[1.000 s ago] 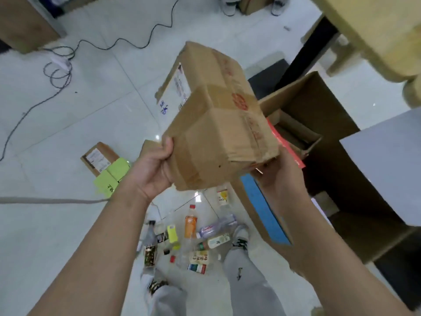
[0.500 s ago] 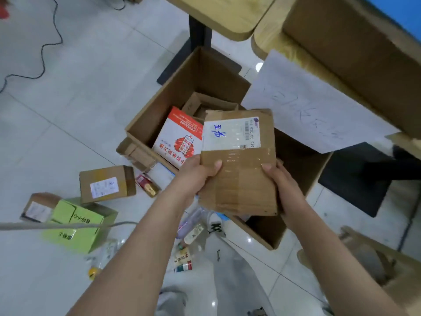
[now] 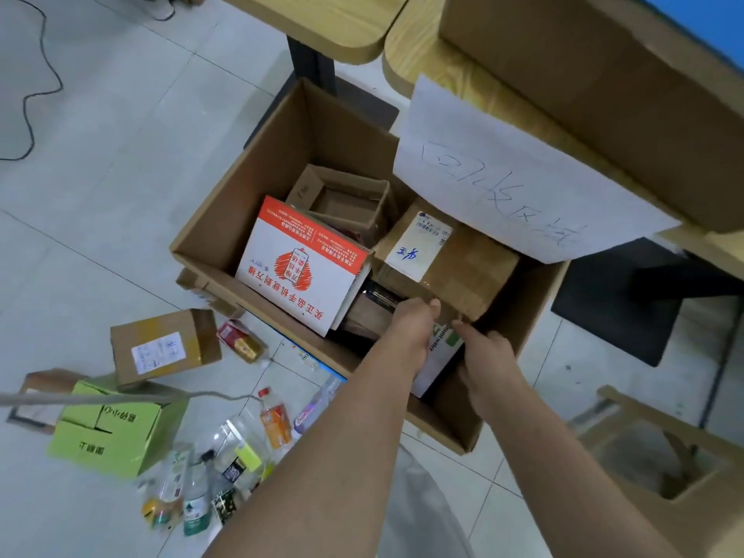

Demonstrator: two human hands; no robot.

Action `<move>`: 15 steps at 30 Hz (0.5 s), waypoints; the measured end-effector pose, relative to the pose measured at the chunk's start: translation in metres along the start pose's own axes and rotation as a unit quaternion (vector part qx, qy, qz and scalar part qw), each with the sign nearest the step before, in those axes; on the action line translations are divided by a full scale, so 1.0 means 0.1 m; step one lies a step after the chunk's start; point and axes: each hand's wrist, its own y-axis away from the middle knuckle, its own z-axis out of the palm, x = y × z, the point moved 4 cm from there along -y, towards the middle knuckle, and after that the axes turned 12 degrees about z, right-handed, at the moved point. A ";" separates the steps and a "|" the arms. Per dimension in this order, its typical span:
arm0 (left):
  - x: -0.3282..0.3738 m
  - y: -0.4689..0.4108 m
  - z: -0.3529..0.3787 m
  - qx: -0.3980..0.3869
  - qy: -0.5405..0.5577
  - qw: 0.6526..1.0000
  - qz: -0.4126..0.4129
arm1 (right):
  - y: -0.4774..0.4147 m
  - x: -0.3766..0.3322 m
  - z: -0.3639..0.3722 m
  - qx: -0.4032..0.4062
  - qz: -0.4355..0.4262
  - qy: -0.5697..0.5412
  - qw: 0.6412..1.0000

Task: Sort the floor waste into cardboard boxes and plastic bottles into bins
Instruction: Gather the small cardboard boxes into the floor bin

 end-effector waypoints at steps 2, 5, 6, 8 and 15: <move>-0.01 -0.02 -0.06 -0.016 -0.008 1.000 0.005 | 0.00 -0.01 0.12 -0.023 -0.004 0.008 1.000; -0.04 -0.02 -0.24 -0.015 0.011 1.000 0.023 | -0.02 0.01 0.29 -0.045 -0.025 0.028 0.998; -0.04 -0.01 -0.31 -0.016 0.020 0.999 0.031 | 0.00 0.01 0.35 -0.039 -0.032 0.036 0.998; -0.03 0.00 -0.42 -0.023 0.023 0.999 0.043 | 0.02 0.00 0.46 -0.032 -0.048 0.048 0.997; 0.12 0.15 -0.92 0.000 0.077 0.990 0.115 | 0.33 0.02 0.90 -0.042 -0.137 0.099 0.985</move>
